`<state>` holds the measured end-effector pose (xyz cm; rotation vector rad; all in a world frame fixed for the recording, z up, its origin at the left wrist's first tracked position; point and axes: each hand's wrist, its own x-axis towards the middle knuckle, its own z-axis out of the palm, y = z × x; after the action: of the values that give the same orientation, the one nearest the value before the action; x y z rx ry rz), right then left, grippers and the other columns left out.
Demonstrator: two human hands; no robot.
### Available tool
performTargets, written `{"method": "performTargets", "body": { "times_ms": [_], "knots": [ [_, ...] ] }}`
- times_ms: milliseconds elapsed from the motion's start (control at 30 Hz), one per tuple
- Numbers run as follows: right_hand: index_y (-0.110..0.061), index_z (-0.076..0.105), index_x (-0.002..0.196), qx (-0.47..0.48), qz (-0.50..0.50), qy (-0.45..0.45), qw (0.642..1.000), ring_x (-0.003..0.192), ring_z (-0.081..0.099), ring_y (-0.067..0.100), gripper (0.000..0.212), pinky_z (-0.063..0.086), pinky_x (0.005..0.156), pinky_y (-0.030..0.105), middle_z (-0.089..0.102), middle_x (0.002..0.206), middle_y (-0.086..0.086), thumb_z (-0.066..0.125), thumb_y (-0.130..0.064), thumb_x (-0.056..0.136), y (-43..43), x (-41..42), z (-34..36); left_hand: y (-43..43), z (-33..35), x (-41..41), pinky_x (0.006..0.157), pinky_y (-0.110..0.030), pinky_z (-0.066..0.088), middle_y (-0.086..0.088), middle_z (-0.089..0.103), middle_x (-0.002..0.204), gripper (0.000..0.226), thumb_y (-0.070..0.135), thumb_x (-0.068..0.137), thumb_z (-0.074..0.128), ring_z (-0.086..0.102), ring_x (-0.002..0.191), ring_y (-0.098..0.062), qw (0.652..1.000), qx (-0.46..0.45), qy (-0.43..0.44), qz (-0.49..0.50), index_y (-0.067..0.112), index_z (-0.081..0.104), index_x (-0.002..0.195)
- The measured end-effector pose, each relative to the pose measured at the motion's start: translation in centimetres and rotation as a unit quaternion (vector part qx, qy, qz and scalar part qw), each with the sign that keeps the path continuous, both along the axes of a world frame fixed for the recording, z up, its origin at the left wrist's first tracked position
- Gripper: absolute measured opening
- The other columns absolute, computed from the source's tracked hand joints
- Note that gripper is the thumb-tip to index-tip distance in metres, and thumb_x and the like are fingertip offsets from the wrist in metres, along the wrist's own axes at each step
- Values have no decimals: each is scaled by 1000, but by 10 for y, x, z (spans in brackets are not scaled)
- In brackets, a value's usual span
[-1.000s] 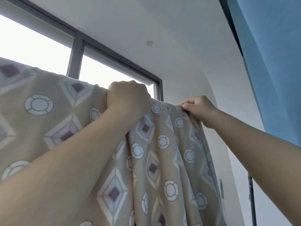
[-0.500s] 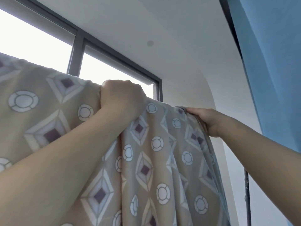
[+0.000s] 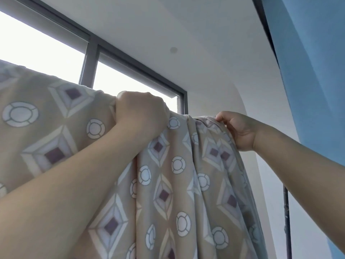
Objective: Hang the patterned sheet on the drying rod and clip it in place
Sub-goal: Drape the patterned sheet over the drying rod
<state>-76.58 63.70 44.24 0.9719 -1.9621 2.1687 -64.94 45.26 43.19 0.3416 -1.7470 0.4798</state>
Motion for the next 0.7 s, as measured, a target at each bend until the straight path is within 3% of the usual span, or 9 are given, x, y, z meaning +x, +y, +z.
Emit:
{"method": "performTargets", "body": {
  "times_ms": [133, 233, 333, 433, 567, 700],
  "knots": [
    [-9, 52, 62, 37, -80, -14, 996, 40, 59, 17, 29, 51, 49, 19, 61, 47, 6, 44, -17, 89, 12, -12, 3, -2, -2, -3, 48, -25, 18, 0, 41, 54, 44, 26, 97, 28, 37, 50, -15, 998, -46, 18, 25, 14, 38, 56],
    [-6, 54, 67, -8, -158, -15, 987, 33, 58, 16, 31, 45, 33, 19, 60, 41, 7, 45, -17, 94, 27, -34, -2, 1, -2, 2, 48, -24, 15, 0, 37, 53, 44, 24, 96, 30, 31, 48, -13, 998, -53, 37, -14, 13, 35, 54],
    [-6, 57, 70, -61, -211, 1, 976, 40, 59, 19, 20, 48, 43, 23, 62, 48, 10, 55, -10, 89, 25, -46, -5, 3, 0, 0, 51, -24, 25, 0, 39, 54, 42, 22, 95, 32, 39, 52, -16, 999, -32, 13, -14, 13, 36, 55],
    [-7, 60, 70, 2, -111, -18, 994, 44, 64, 17, 29, 54, 47, 24, 66, 51, 8, 49, -19, 94, 17, -43, -10, 2, -1, -7, 64, -31, 34, 0, 44, 59, 40, 25, 98, 27, 49, 62, -20, 1000, -9, -24, 13, 14, 42, 62],
    [-9, 70, 70, 105, -37, -21, 994, 66, 65, 23, 43, 49, 74, 30, 71, 72, 9, 48, -41, 89, 14, -36, -13, 2, -4, -12, 66, -32, 25, 2, 40, 56, 44, 26, 99, 23, 32, 51, -13, 1000, -21, 3, 14, 16, 40, 60],
    [-9, 68, 73, 76, 30, 21, 996, 61, 63, 22, 39, 46, 69, 29, 68, 69, 9, 48, -40, 86, 1, -22, -13, 5, -2, -15, 62, -32, 22, 2, 38, 55, 44, 24, 98, 25, 30, 49, -13, 1000, -22, 21, 1, 16, 35, 56]
  ]
}}
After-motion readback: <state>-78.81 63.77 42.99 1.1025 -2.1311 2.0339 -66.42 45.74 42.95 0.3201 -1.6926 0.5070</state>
